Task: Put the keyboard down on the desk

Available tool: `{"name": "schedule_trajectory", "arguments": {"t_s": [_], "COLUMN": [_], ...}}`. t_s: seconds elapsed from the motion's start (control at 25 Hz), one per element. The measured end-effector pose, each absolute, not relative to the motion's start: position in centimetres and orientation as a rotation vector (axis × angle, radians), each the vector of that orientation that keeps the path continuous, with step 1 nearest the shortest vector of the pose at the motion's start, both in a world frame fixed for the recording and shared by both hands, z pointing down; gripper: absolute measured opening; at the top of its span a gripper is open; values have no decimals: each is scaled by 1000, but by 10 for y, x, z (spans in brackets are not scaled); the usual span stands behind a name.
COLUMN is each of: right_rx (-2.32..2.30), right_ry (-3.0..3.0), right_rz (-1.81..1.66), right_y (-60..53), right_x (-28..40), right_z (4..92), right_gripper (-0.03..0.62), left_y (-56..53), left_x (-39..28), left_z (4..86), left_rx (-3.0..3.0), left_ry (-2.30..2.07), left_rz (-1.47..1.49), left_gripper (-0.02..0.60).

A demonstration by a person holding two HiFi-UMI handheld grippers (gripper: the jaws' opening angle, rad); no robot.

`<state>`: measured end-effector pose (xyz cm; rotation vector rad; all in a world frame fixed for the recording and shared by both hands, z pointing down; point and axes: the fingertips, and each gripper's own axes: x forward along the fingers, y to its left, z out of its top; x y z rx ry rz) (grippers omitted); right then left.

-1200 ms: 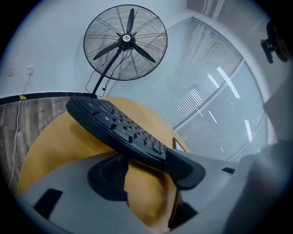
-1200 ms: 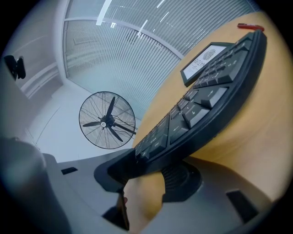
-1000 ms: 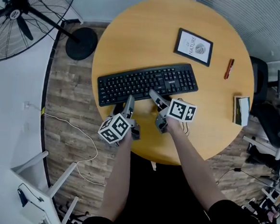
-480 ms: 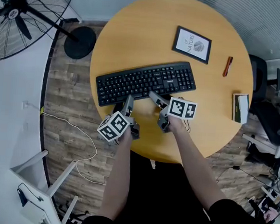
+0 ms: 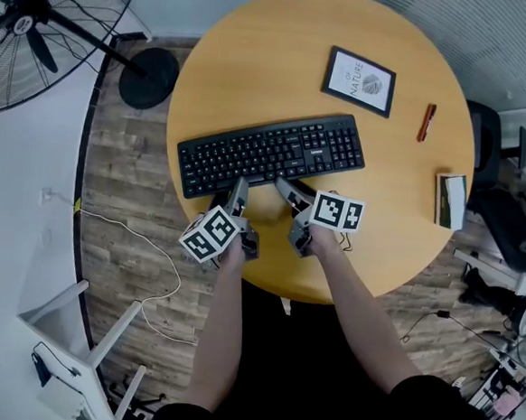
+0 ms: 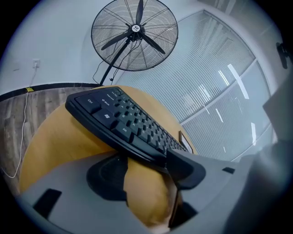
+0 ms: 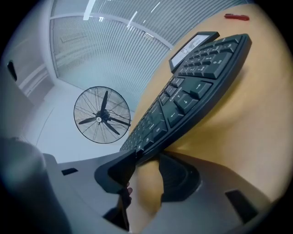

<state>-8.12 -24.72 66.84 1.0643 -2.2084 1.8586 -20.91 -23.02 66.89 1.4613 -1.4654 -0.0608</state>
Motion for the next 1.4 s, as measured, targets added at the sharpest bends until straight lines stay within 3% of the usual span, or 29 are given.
{"name": "schedule_trajectory", "arguments": {"t_s": [0.92, 1.08, 1.4], "right_rx": [1099, 1081, 1091], "right_ry": [-2162, -2142, -2105], "right_rz": [1830, 1774, 1703], "right_y": [-242, -240, -235], "right_x": [-81, -82, -82], "right_z": [678, 684, 692], "right_gripper": [149, 146, 137], "left_y": [-205, -202, -203], "left_x": [-196, -196, -196], "left_z": [680, 682, 685], "left_rx": [1477, 1484, 1482], "left_ry": [-1404, -1404, -1413], "left_rz": [-15, 1, 24], "left_gripper": [239, 186, 151]}}
